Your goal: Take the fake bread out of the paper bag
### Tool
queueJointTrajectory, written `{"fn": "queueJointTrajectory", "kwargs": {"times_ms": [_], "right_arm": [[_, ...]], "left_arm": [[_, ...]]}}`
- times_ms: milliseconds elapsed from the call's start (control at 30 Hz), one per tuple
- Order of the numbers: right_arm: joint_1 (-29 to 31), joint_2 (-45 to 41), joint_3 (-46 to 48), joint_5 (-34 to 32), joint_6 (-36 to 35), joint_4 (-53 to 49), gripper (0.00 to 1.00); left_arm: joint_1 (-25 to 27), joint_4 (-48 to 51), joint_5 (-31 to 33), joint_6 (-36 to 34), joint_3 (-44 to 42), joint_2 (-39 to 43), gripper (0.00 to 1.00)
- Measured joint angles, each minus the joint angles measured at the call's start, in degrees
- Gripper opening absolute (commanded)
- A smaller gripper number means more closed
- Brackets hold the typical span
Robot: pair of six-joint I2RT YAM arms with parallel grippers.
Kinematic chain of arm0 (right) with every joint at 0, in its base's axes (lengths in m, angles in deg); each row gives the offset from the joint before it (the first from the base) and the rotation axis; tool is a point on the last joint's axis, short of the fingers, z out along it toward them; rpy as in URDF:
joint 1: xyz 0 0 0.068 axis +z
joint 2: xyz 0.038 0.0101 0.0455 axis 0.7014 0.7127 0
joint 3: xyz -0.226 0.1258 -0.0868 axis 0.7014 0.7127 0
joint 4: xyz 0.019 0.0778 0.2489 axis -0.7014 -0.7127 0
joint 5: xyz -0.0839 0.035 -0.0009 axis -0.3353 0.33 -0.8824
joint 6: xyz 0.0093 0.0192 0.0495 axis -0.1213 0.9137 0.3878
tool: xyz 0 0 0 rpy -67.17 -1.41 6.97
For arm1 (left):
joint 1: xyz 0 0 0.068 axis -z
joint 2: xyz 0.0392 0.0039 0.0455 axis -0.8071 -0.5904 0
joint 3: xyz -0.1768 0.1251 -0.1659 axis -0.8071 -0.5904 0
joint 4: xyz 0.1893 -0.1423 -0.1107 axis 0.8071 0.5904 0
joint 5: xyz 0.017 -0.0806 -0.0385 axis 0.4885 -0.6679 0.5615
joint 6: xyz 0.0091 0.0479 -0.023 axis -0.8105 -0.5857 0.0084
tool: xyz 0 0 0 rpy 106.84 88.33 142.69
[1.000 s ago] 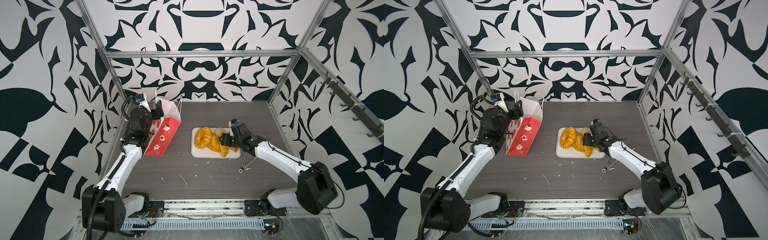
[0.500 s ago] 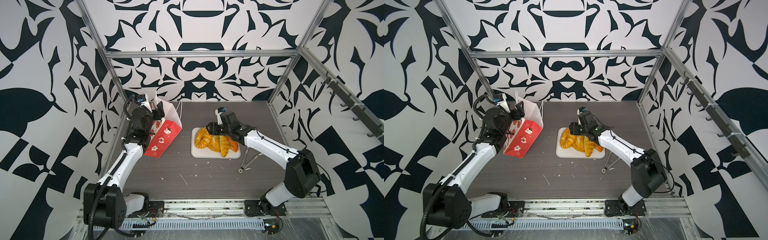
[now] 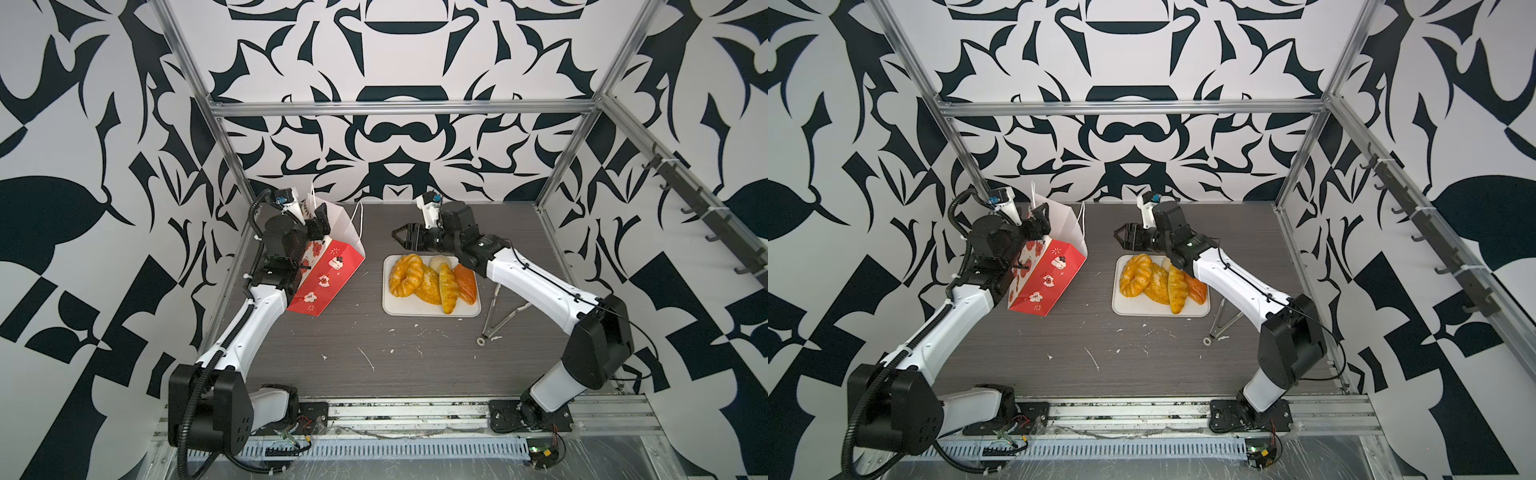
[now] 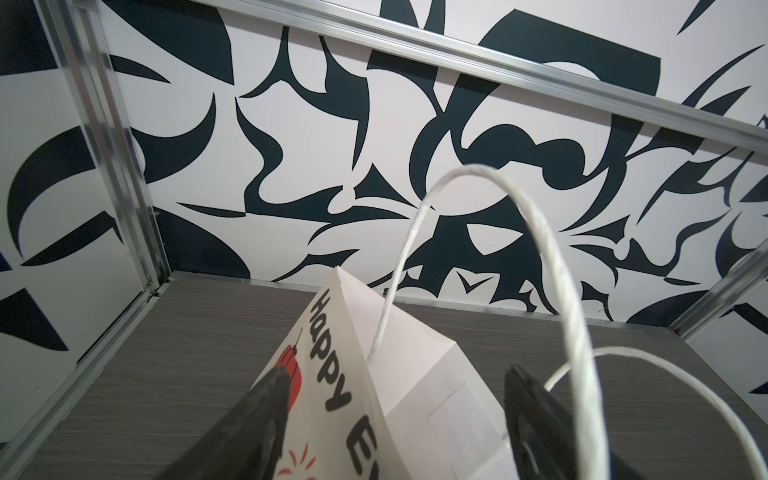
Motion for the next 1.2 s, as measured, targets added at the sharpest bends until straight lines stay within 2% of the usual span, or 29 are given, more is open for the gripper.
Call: {"fn": "queueJointTrajectory", "kwargs": {"times_ms": [133,333,800,900,967,1033,1067,1100,1200], "right_arm": [[1.8,3.1,-5.0,2.8,0.2,1.3,0.66],[4.5,6.5,-7.7,5.3,0.2,1.2,0.66],[6.1,15.0,-17.8,6.5,-1.4,-0.3,0.66],[6.3,17.7,-20.4,6.0,-2.2,-1.2,0.63],[6.4,19.3,-21.6,5.7,-2.8,-1.9,0.5],[6.6,20.7,-22.6,5.2,-3.3,-2.5,0.16],[6.7,21.2,-23.1,4.8,-3.6,-2.8,0.06],[6.8,21.7,-23.5,4.5,-3.8,-3.2,0.0],[6.9,22.1,-24.2,3.0,-4.8,-4.4,0.0]], "left_arm": [[0.0,0.0,0.0,0.0,0.0,0.0,0.83],[0.0,0.0,-0.2,0.2,0.0,-0.1,0.83],[0.0,-0.1,-1.7,1.5,0.0,-0.6,0.84],[0.0,-0.1,-1.9,1.7,0.0,-0.6,0.84],[0.0,-0.1,-2.2,1.7,0.0,-0.6,0.84],[0.0,0.0,-2.6,1.9,0.0,-0.6,0.84],[0.0,0.0,-2.8,2.0,0.1,-0.6,0.84],[0.0,0.1,-3.0,2.1,0.1,-0.6,0.84],[0.0,0.5,-3.5,2.4,0.5,-0.6,0.84]]}}
